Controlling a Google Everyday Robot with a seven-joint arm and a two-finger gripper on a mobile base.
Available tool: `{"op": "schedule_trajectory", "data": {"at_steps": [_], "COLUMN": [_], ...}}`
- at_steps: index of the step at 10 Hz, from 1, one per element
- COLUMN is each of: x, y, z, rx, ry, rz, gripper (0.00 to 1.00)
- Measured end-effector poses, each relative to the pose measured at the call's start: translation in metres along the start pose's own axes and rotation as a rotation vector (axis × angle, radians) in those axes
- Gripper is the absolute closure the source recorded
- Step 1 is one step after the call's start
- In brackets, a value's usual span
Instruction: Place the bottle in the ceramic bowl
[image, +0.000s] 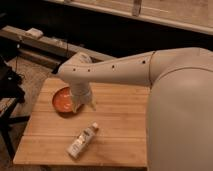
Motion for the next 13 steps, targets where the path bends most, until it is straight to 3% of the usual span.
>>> {"op": "schedule_trajectory", "data": {"at_steps": [10,12,13], "x": [0.0,0.004,0.01], "y": [-0.001,-0.002,-0.002], "z": [0.0,0.008,0.014], "rx": [0.003,0.032,0.04], "ry": [0.0,0.007,0.011], "rz": [0.006,0.08,0.171], "gripper": [0.35,0.35,0.35]}}
